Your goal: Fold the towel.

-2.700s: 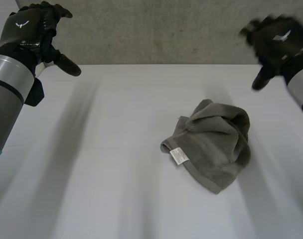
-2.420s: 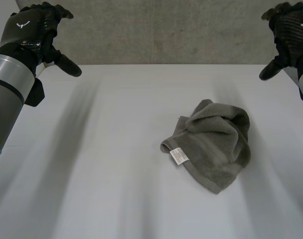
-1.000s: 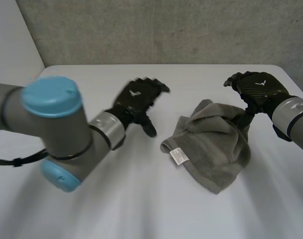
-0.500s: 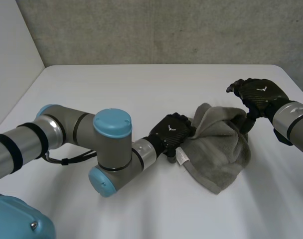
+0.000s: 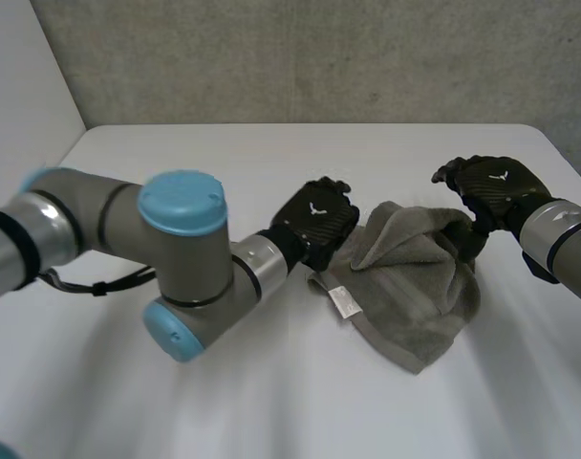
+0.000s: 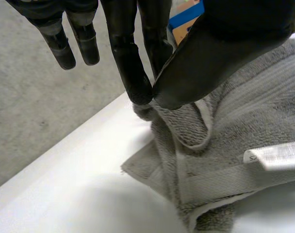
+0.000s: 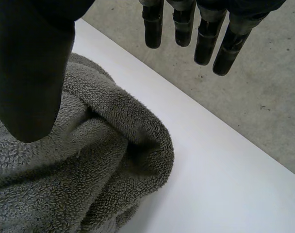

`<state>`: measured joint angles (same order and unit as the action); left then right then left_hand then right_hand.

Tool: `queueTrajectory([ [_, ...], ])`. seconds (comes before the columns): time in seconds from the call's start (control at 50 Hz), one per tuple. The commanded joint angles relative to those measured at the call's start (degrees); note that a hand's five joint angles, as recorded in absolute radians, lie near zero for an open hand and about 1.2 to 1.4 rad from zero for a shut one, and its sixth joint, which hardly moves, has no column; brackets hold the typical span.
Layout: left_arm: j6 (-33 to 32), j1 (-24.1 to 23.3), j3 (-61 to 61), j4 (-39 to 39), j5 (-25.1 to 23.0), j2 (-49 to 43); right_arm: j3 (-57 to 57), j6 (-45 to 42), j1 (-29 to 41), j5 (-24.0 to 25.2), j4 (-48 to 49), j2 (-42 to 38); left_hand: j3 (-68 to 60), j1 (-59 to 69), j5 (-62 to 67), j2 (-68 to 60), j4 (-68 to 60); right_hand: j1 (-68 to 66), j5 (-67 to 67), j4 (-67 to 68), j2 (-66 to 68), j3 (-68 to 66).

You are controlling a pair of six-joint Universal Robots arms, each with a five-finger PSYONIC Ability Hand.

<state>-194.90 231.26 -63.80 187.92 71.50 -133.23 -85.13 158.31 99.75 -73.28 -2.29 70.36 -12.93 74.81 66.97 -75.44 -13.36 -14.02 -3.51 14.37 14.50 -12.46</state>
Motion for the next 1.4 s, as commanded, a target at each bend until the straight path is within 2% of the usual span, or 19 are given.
queueTrajectory([
  [0.02,-0.22,2.87,-6.85,0.25,-0.31,4.37,-0.3,-0.02,0.36,0.07,0.0,0.13,2.93,5.19,3.03,-4.56,3.36,4.02,3.51,-4.37,-4.5,2.46],
  [0.04,-0.13,3.31,-7.38,0.86,-0.31,4.47,-0.21,-0.02,0.44,0.07,0.0,0.13,2.93,-1.62,-3.78,2.24,3.36,4.02,3.51,-4.37,-4.5,2.46],
  [0.06,-0.13,3.32,-7.39,0.87,-0.31,4.47,-0.21,-0.02,0.45,0.07,0.0,0.13,2.93,-1.68,-3.85,2.31,3.36,4.02,3.51,-4.37,-4.5,2.46],
  [0.08,-0.05,3.32,-7.39,1.57,-0.04,4.12,-0.3,-0.02,0.53,0.15,0.0,0.13,2.93,-31.49,-33.66,32.12,3.36,4.02,3.51,-4.37,-4.5,2.46],
  [0.14,0.13,3.14,-6.95,3.23,0.66,3.07,-0.47,-0.02,0.53,0.07,-0.09,0.13,2.93,-40.53,-42.69,41.15,3.36,4.02,3.51,-4.37,-4.5,2.46],
  [0.26,0.48,2.44,-4.75,7.2,2.51,0.16,-0.74,-0.02,0.53,0.07,-0.09,0.13,2.93,-43.91,-46.07,44.53,3.36,4.02,3.51,-4.37,-4.5,2.46],
  [0.36,0.57,0.77,0.16,7.9,4.09,-5.1,-0.91,-0.11,0.53,0.07,0.0,0.04,2.93,-41.23,-43.39,41.85,3.36,4.02,3.51,-4.37,-4.5,2.46],
  [0.52,0.13,-0.55,2.37,4.83,3.65,-8.62,-0.92,-0.28,0.53,0.07,0.09,-0.75,2.93,-40.03,-42.2,40.66,3.36,4.02,3.51,-4.37,-4.5,2.46],
  [0.72,-0.48,-0.82,2.28,2.8,0.67,-8.89,-0.83,-0.37,0.53,0.16,0.26,-0.92,2.93,-40.2,-42.37,40.83,3.36,4.02,3.51,-4.37,-4.5,2.46],
  [0.9,-5.93,-0.99,2.46,2.8,0.66,-10.12,-0.92,-0.37,0.53,0.16,0.26,-1.45,2.93,-40.04,-42.2,40.67,3.36,4.02,3.51,-4.37,-4.5,2.46],
  [0.98,-6.11,-1.08,2.72,2.89,0.84,-10.82,-0.92,-0.37,0.53,0.16,0.26,-1.54,2.93,-38.35,-40.52,38.98,3.36,4.02,3.51,-4.37,-4.5,2.46],
  [1.02,-6.2,-1.08,3.07,2.98,0.75,-11.44,-0.92,-0.37,0.53,0.16,0.26,-1.63,2.93,-31.5,-33.66,32.12,3.36,4.02,3.51,-4.37,-4.5,2.46],
  [1.08,-6.11,-1.17,3.25,2.98,0.75,-11.7,-0.92,-0.37,0.53,0.16,0.35,-1.71,2.93,-28.26,-30.42,28.89,3.36,4.02,3.51,-4.37,-4.5,2.46],
  [1.12,-6.2,-1.34,3.42,2.98,0.66,-11.97,-0.92,-0.37,0.53,0.16,0.53,-1.72,2.93,-11.38,-13.54,12.01,3.36,4.02,3.51,-4.37,-4.5,2.46],
  [1.14,-6.2,-1.34,3.42,2.98,0.66,-11.97,-0.92,-0.37,0.53,0.16,0.53,-1.72,2.93,-11.27,-13.44,11.9,3.36,4.02,3.51,-4.37,-4.5,2.46],
  [1.16,-6.2,-1.34,3.6,2.98,0.57,-12.05,-1.0,-0.37,0.53,0.16,0.7,-1.8,2.93,0.88,-1.28,-0.26,3.36,4.02,3.51,-4.37,-4.5,2.46],
  [1.18,-6.2,-1.34,3.6,2.89,0.66,-11.88,-0.92,-0.37,0.53,0.07,0.7,-1.89,2.93,5.15,2.98,-4.52,3.36,4.02,3.51,-4.37,-4.5,2.46],
  [1.26,-6.11,-1.17,3.42,2.89,1.28,-10.82,-0.92,-0.37,0.53,-0.02,0.7,-1.89,2.93,5.19,3.03,-4.56,3.36,4.02,3.51,-4.37,-4.5,2.46],
  [1.4,-5.93,0.23,-2.09,3.15,3.56,0.14,-1.0,-0.2,0.62,-0.11,0.53,-1.54,2.93,5.19,3.03,-4.56,3.36,4.02,3.51,-4.37,-4.5,2.46],
])
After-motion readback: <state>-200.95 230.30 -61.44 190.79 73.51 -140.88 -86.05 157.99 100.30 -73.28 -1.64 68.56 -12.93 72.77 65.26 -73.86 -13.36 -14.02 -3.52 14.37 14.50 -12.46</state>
